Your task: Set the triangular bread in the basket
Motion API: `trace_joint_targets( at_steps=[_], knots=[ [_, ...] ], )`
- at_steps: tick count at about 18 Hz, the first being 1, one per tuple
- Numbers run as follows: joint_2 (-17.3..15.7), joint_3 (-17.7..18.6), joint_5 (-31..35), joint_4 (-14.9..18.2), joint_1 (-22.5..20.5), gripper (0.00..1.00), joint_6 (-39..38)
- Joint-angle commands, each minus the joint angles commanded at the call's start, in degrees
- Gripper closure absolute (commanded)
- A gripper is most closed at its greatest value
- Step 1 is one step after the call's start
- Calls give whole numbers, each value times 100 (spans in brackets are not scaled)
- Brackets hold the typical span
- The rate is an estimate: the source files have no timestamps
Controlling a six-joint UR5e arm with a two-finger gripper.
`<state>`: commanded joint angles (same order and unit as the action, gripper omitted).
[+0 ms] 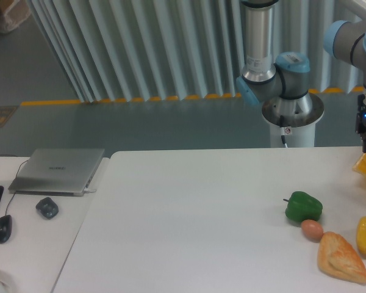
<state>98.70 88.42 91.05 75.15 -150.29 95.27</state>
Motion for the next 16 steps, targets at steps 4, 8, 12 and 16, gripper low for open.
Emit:
trace_joint_targets(
  at_steps=[4, 8, 12, 16],
  knots=[
    [0, 9, 0, 18, 0, 0, 44],
    [9, 0, 9, 17, 0, 0, 35],
    [-9, 44, 9, 35, 9, 0, 35],
    [-9, 61, 0, 9, 18, 0, -18]
  ],
)
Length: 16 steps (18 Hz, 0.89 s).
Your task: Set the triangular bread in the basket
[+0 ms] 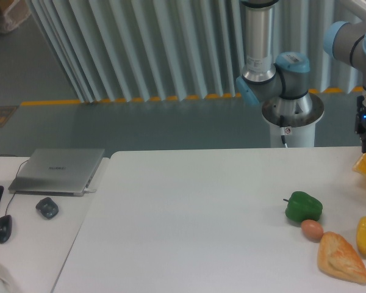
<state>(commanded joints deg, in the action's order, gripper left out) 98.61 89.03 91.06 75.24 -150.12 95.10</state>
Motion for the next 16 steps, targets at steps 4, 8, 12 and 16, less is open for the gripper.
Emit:
trace_joint_targets(
  at_steps=[4, 8, 12, 16],
  knots=[
    [9, 62, -9, -18, 0, 0, -9],
    [9, 62, -9, -18, 0, 0, -9],
    [113, 1, -18, -18, 254, 0, -306],
    [456, -210, 0, -87, 799, 0, -957]
  ],
)
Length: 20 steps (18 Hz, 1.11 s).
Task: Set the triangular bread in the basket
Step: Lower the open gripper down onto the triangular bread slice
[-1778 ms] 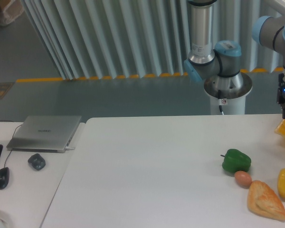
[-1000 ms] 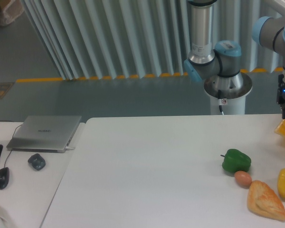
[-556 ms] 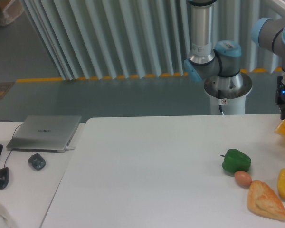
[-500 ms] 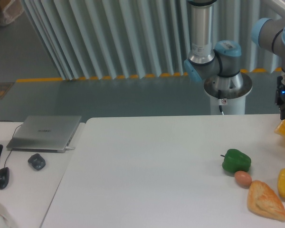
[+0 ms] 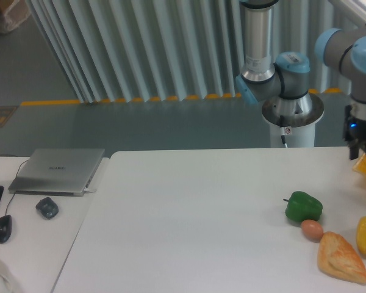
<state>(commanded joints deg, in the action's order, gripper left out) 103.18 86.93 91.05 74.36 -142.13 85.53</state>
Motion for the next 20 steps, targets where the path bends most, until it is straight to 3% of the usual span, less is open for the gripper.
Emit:
trace_joint_targets(
  at_steps=[4, 8, 13, 20],
  knots=[
    [465, -184, 393, -404, 509, 0, -423],
    [844, -413, 580, -607, 599, 0, -580],
    [1099, -545, 563, -888, 608, 0, -2354],
    [1310, -457, 536, -1573, 731, 0, -6465]
  ],
)
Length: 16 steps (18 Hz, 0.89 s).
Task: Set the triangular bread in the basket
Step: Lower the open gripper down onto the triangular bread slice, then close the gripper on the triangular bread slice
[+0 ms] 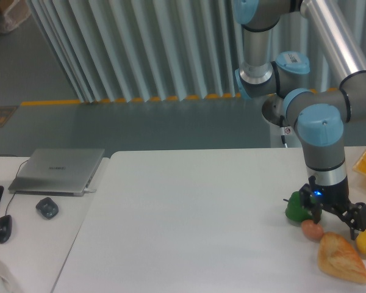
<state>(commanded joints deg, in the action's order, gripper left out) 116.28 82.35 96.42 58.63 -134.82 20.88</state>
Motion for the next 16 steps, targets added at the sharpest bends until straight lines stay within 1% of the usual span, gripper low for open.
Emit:
trace_joint_targets(
  at_steps=[1, 2, 5, 7, 9, 11, 16],
  knots=[
    [44, 9, 17, -114, 9, 0, -536],
    [62, 9, 35, -141, 0, 0, -759],
    [132, 44, 105, -159, 0, 0, -1041],
    [324, 79, 411, -273, 0, 0, -1252],
    [457, 123, 544, -317, 26, 0, -1297],
    [449, 184, 545, -317, 26, 0, -1306],
    [475, 176, 545, -335, 26, 0, -1271]
  ],
)
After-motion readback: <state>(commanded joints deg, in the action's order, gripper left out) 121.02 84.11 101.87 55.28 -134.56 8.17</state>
